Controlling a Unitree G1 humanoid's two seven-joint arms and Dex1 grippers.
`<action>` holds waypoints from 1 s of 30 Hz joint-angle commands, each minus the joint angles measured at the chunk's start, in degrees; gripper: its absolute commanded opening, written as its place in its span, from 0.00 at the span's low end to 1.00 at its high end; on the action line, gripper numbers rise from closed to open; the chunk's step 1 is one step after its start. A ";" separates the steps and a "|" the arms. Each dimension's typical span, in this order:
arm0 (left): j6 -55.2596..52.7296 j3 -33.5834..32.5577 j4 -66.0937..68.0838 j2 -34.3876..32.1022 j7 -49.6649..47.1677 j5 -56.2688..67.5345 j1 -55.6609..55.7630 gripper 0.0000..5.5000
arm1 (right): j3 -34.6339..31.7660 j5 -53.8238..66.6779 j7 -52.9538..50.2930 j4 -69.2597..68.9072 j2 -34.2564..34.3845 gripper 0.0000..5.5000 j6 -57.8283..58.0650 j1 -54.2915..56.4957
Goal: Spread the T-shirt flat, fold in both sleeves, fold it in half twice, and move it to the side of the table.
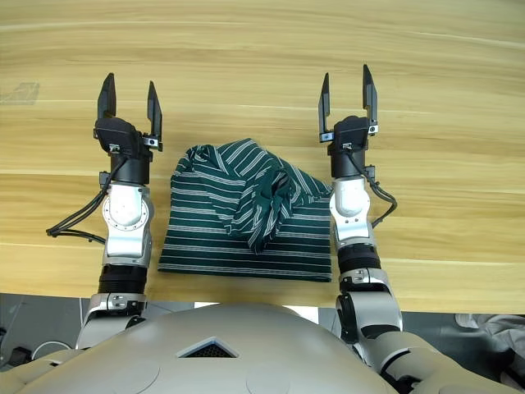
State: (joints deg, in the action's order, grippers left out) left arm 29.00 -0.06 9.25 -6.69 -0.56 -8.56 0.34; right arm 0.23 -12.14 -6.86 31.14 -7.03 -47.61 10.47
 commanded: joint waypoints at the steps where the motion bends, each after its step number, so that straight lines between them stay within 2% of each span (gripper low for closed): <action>1: -6.29 1.68 -5.50 1.34 2.36 2.68 -3.59 0.53 | 0.24 -0.29 -0.28 0.32 -0.06 0.52 -0.05 0.77; 5: -18.08 7.68 -18.00 1.99 6.20 2.89 -13.19 0.53 | 0.63 -0.30 -0.22 2.37 0.21 0.52 0.06 2.57; 12: -29.82 15.78 -36.32 0.14 9.58 0.55 -27.64 0.53 | 1.41 -0.60 -0.60 2.78 0.63 0.52 0.19 3.41; 20: -37.46 21.74 -42.09 -3.97 14.53 1.10 -31.12 0.53 | 1.62 -0.79 -1.08 3.00 0.86 0.52 0.72 4.27; 30: -37.76 27.95 -43.48 -9.01 20.27 0.95 -30.47 0.53 | 2.00 -0.62 -0.79 1.59 0.92 0.52 1.05 3.83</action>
State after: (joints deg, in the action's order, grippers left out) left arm -8.65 26.97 -33.18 -14.96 19.19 -7.30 -30.18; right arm 2.06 -12.58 -7.78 33.44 -6.10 -47.40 13.99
